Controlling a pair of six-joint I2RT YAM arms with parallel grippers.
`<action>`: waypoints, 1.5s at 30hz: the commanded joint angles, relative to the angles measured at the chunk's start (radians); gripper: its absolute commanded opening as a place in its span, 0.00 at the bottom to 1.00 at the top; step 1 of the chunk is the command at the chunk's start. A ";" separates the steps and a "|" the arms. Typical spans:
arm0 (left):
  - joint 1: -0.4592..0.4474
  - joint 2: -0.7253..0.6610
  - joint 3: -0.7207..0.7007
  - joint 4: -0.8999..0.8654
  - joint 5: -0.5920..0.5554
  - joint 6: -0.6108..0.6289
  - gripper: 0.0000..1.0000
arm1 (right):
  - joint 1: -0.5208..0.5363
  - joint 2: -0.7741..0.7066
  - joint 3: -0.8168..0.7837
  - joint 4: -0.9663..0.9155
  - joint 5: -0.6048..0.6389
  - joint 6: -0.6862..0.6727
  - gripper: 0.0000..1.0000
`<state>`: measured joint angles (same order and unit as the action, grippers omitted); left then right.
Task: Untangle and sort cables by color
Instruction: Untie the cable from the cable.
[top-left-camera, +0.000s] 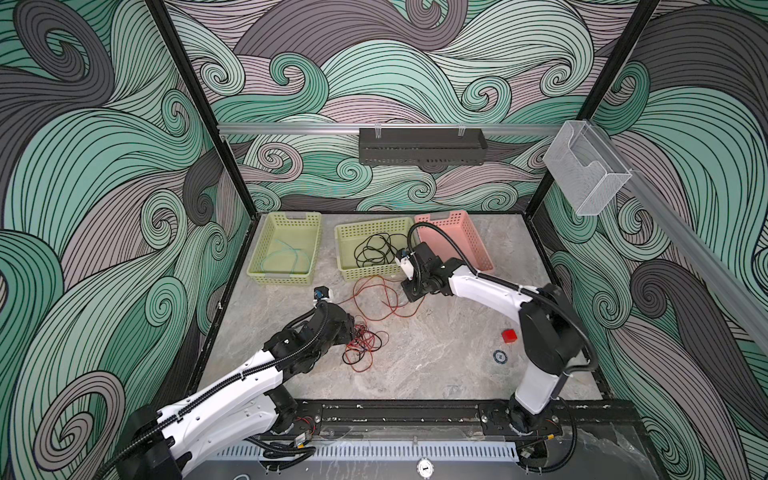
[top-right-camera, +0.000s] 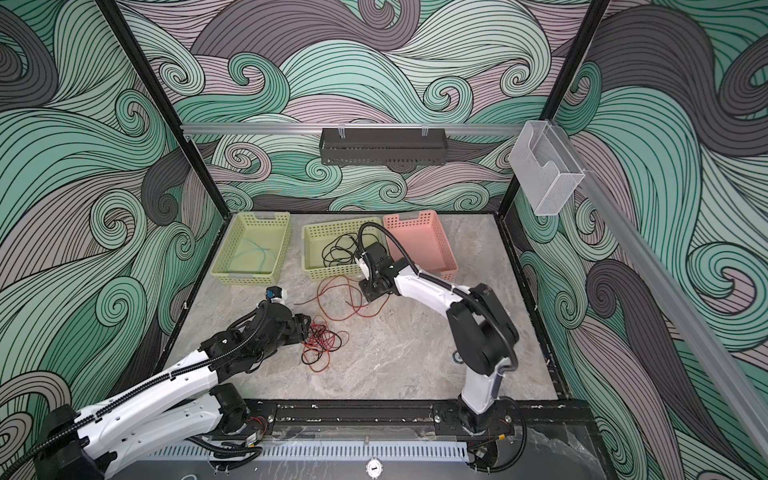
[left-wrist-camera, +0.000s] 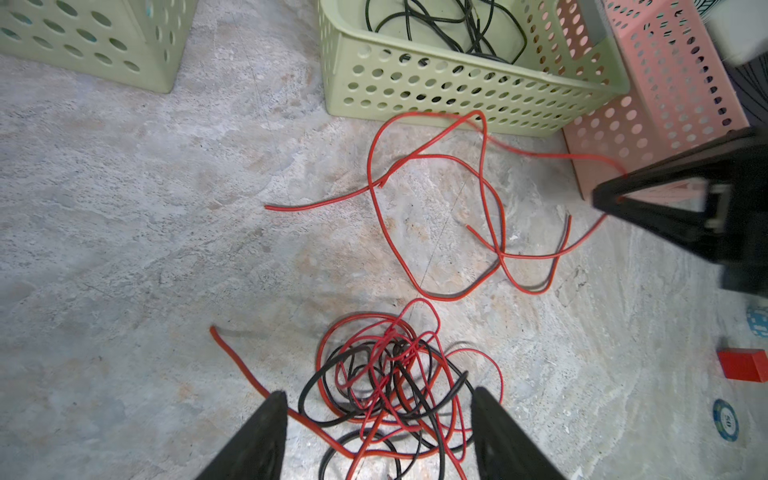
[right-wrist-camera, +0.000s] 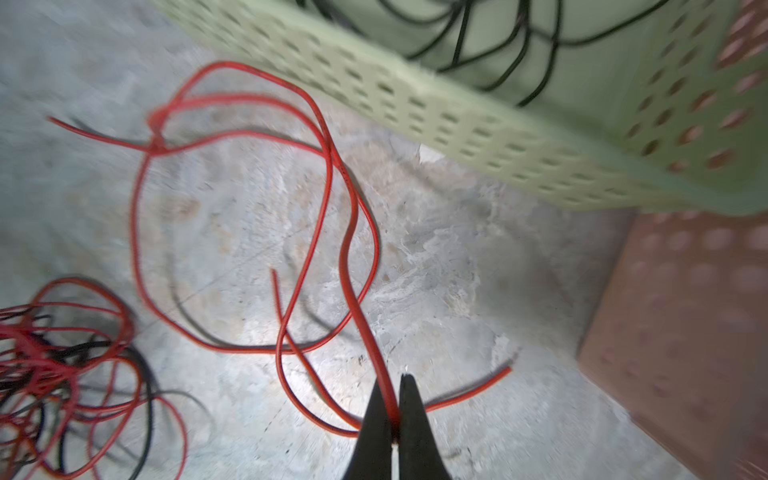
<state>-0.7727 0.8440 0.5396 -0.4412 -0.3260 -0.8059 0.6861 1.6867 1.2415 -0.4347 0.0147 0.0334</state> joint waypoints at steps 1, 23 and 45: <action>0.007 -0.019 0.045 -0.010 -0.026 0.005 0.68 | 0.014 -0.170 -0.017 0.052 0.087 0.005 0.00; 0.008 -0.057 0.052 -0.003 -0.011 -0.010 0.68 | -0.100 -0.431 0.472 0.218 0.267 -0.046 0.00; 0.007 -0.041 0.065 0.012 -0.001 -0.001 0.68 | -0.261 -0.111 1.228 0.035 0.225 -0.092 0.00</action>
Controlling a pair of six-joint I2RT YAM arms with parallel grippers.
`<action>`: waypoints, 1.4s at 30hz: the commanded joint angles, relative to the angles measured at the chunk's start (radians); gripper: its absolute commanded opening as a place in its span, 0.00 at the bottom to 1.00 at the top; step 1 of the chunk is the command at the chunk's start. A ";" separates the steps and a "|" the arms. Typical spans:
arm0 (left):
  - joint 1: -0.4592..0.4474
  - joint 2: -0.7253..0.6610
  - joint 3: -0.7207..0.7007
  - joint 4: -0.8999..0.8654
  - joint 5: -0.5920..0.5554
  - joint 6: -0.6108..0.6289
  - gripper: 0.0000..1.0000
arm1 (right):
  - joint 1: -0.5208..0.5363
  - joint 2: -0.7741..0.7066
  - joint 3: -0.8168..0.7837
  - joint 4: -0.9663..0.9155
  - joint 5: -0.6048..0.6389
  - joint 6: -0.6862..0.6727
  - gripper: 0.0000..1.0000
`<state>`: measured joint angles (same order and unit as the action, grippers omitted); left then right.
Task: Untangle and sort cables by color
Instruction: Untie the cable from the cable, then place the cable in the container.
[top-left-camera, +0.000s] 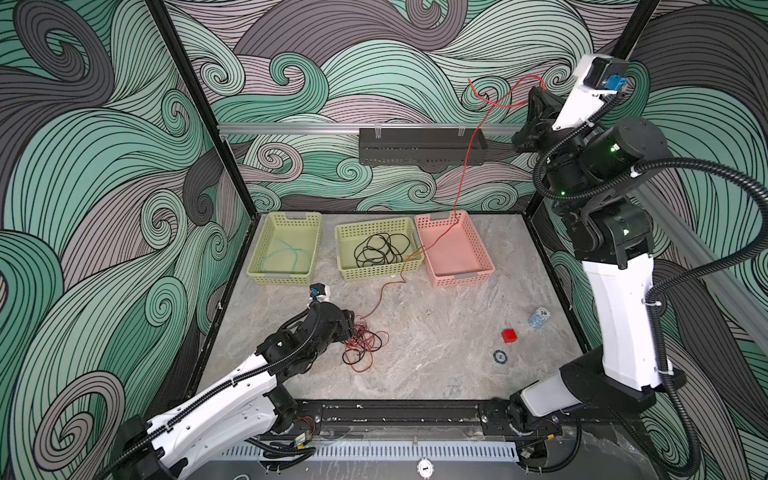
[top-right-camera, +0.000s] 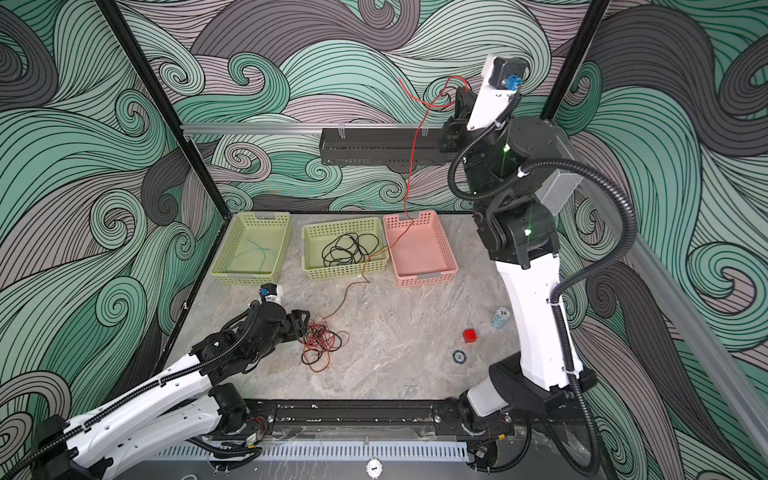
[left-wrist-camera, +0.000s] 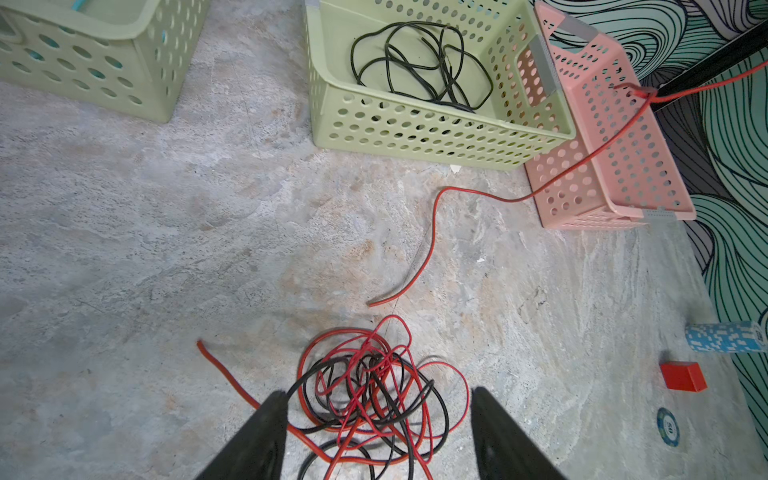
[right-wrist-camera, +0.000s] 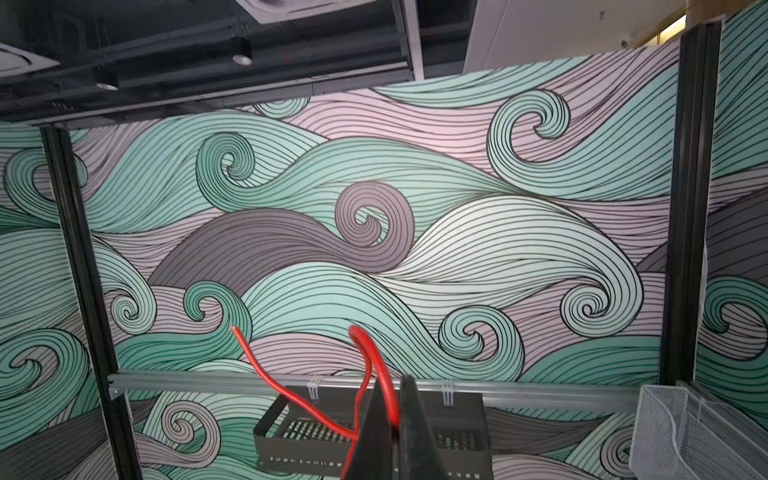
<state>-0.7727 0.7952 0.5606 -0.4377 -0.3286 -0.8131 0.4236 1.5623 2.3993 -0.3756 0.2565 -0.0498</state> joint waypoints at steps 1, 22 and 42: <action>0.008 0.014 0.045 0.014 0.007 0.007 0.68 | 0.001 0.025 0.096 -0.030 -0.013 -0.014 0.00; 0.006 0.254 0.160 0.089 0.194 0.081 0.67 | -0.085 0.045 -0.119 -0.068 -0.026 0.006 0.00; 0.007 0.234 0.117 0.082 0.160 0.077 0.67 | -0.146 0.139 -0.391 -0.017 0.229 -0.075 0.00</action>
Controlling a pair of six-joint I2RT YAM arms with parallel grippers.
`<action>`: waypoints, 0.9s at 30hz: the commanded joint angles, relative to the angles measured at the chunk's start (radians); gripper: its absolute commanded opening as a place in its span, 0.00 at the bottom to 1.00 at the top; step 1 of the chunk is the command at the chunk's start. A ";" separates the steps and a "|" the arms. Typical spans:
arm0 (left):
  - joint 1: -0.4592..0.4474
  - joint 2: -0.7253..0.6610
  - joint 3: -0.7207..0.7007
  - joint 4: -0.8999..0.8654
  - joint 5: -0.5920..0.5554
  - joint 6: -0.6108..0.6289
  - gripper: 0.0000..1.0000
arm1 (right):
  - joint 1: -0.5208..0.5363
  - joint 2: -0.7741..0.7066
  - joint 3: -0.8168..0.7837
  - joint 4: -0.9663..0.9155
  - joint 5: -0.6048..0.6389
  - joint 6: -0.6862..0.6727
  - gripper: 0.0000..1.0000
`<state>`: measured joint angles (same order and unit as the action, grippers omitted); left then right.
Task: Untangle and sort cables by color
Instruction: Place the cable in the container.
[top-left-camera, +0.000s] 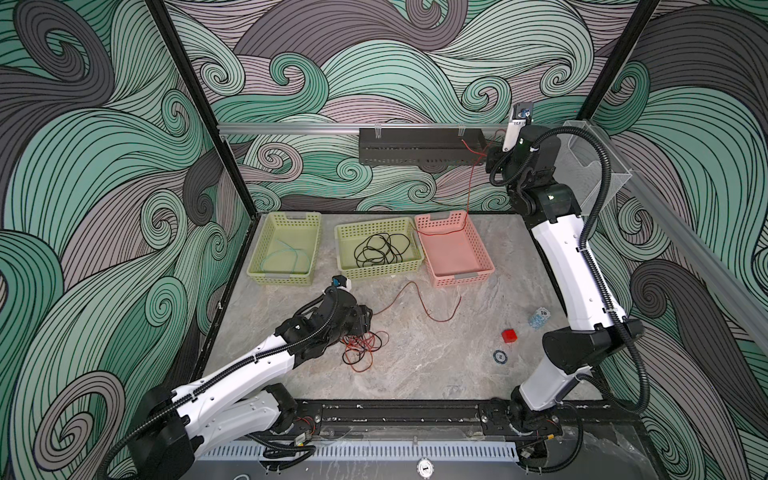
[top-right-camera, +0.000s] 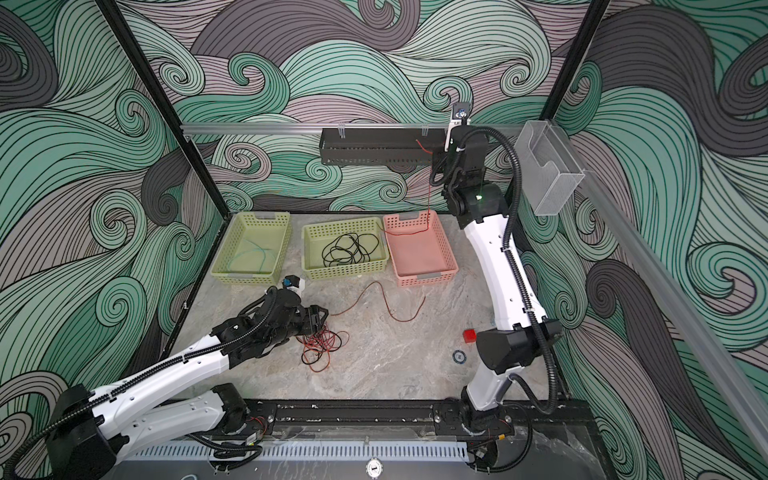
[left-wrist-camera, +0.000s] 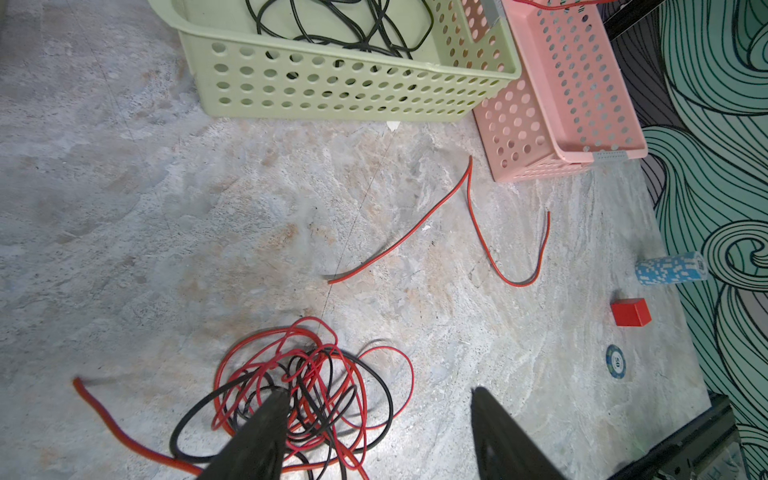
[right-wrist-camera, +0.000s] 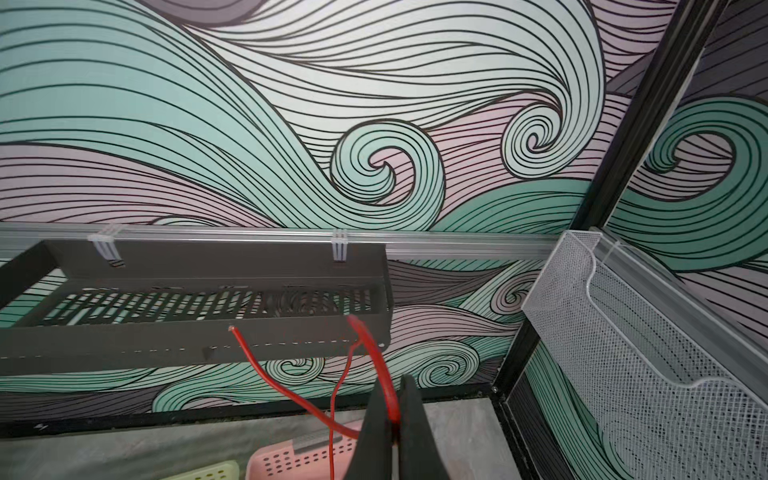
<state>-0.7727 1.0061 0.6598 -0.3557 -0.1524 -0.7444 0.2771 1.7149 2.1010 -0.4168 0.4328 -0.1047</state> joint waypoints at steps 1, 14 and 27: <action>0.008 0.031 0.023 0.001 -0.015 0.011 0.67 | 0.003 -0.030 -0.149 0.038 0.035 -0.010 0.00; 0.008 0.084 0.049 0.005 0.000 0.025 0.67 | 0.030 -0.010 -0.648 0.124 -0.068 0.103 0.00; 0.008 0.044 0.019 -0.023 -0.030 0.014 0.67 | 0.133 -0.133 -0.710 0.015 0.041 0.141 0.55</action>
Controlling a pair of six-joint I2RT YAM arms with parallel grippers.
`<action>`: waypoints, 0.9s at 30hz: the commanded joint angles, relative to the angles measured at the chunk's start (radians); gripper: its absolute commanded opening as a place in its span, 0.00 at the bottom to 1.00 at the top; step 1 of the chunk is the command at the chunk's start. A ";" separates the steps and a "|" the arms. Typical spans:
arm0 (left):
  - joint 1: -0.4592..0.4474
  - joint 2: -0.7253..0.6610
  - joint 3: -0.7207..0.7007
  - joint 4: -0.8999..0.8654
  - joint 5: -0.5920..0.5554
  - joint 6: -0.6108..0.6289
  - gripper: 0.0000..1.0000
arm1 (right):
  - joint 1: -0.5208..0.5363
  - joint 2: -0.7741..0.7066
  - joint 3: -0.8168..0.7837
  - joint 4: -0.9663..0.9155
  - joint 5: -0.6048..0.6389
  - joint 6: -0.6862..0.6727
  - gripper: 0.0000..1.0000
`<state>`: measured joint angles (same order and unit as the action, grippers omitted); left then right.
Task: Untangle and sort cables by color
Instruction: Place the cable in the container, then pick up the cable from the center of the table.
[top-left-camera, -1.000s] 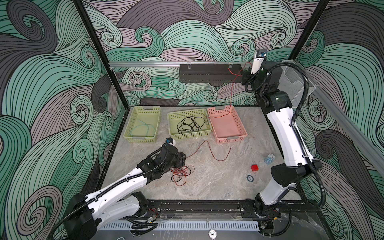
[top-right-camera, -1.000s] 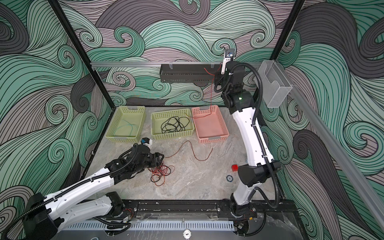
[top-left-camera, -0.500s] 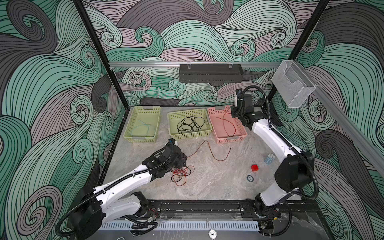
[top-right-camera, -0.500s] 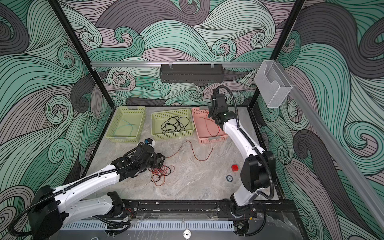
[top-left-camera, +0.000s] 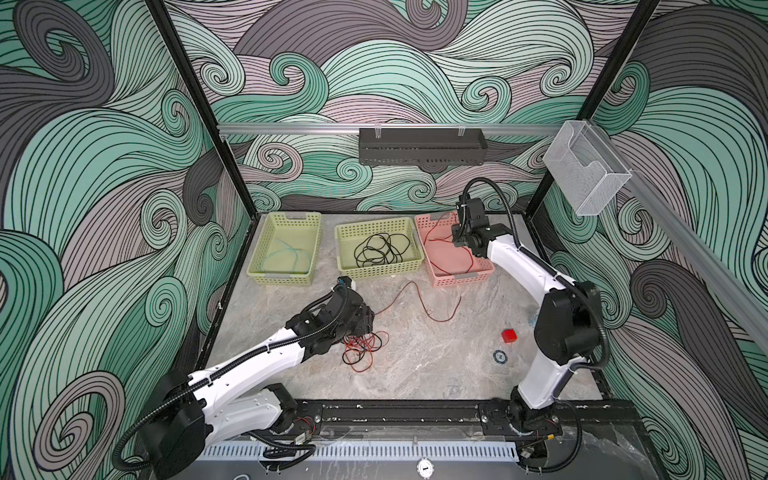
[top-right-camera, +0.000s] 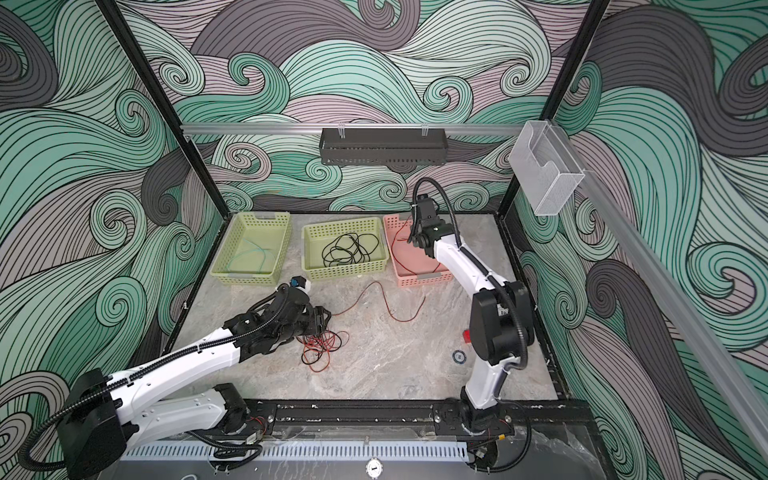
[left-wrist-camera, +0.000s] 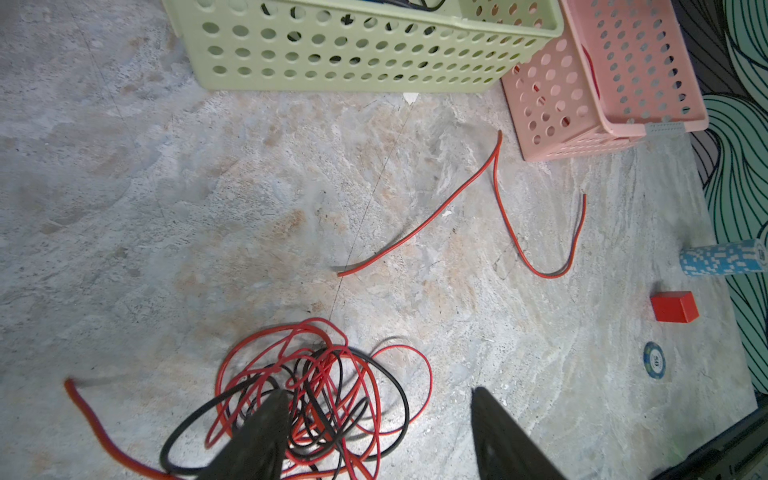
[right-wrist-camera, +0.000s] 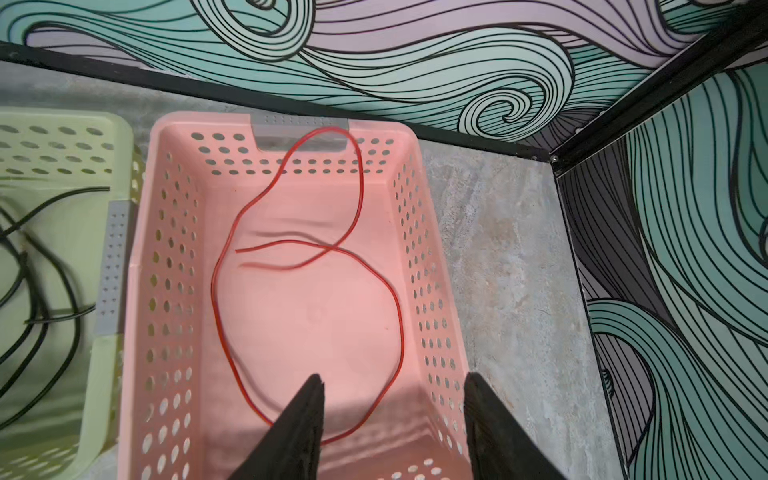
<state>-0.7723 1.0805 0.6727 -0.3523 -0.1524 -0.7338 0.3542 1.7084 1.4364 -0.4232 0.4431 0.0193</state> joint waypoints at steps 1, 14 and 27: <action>0.007 -0.037 0.004 -0.033 -0.043 0.007 0.67 | 0.080 -0.170 -0.084 0.026 0.022 0.023 0.55; 0.011 -0.299 -0.117 -0.184 -0.361 -0.124 0.68 | 0.271 -0.262 -0.427 0.191 -0.413 0.219 0.53; 0.011 -0.682 -0.293 -0.250 -0.432 -0.215 0.66 | 0.330 0.114 -0.452 0.627 -0.557 0.661 0.58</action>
<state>-0.7685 0.4339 0.3840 -0.5541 -0.5453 -0.9257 0.6739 1.7786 0.9985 0.0620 -0.0704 0.5529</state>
